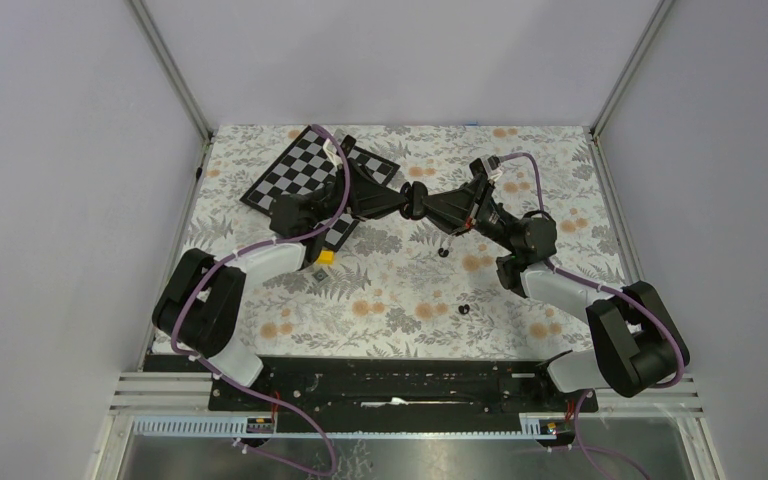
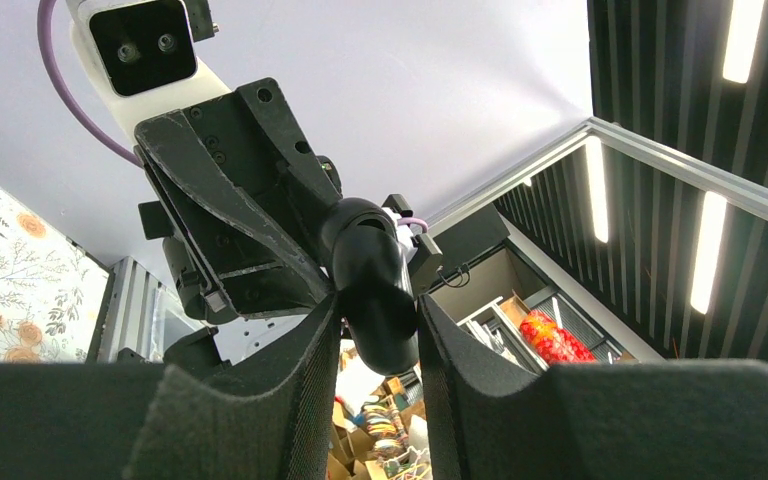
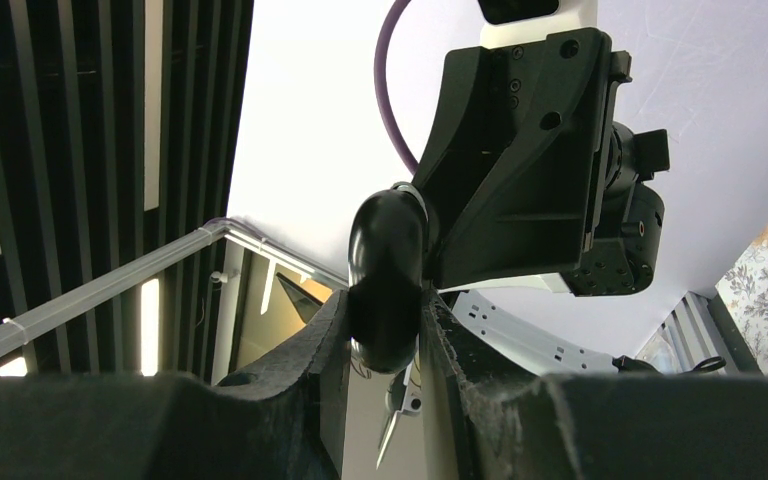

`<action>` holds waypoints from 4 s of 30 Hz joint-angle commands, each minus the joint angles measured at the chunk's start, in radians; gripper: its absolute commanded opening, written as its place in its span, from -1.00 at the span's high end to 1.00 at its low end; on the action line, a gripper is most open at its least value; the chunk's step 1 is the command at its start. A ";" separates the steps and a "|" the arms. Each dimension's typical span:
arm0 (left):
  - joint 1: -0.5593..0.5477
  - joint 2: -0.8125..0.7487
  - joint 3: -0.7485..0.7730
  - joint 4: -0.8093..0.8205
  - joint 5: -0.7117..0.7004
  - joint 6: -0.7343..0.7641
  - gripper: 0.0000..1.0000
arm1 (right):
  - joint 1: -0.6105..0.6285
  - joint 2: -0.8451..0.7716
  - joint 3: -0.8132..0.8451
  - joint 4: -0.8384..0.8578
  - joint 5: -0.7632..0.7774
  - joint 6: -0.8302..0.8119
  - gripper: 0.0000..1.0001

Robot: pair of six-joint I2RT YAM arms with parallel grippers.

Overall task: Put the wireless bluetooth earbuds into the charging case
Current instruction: Adjust the charging case.

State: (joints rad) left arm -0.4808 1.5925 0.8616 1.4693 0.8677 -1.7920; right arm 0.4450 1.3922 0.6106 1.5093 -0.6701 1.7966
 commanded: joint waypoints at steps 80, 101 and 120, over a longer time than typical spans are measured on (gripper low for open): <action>0.057 0.014 -0.026 0.046 0.063 -0.004 1.00 | -0.013 -0.231 -0.067 -0.477 -0.088 -0.403 -0.68; -0.119 -0.132 0.449 -2.128 -0.638 1.267 1.00 | 0.107 -0.356 0.218 -2.141 0.851 -1.190 -0.74; -0.249 -0.064 0.479 -2.295 -0.971 1.308 1.00 | 0.330 -0.407 0.010 -2.074 0.933 -0.880 0.18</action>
State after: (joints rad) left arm -0.6922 1.5032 1.2850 -0.8253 0.0158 -0.4660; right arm 0.7498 0.9825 0.6296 -0.6277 0.2588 0.8455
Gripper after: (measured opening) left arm 0.128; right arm 0.453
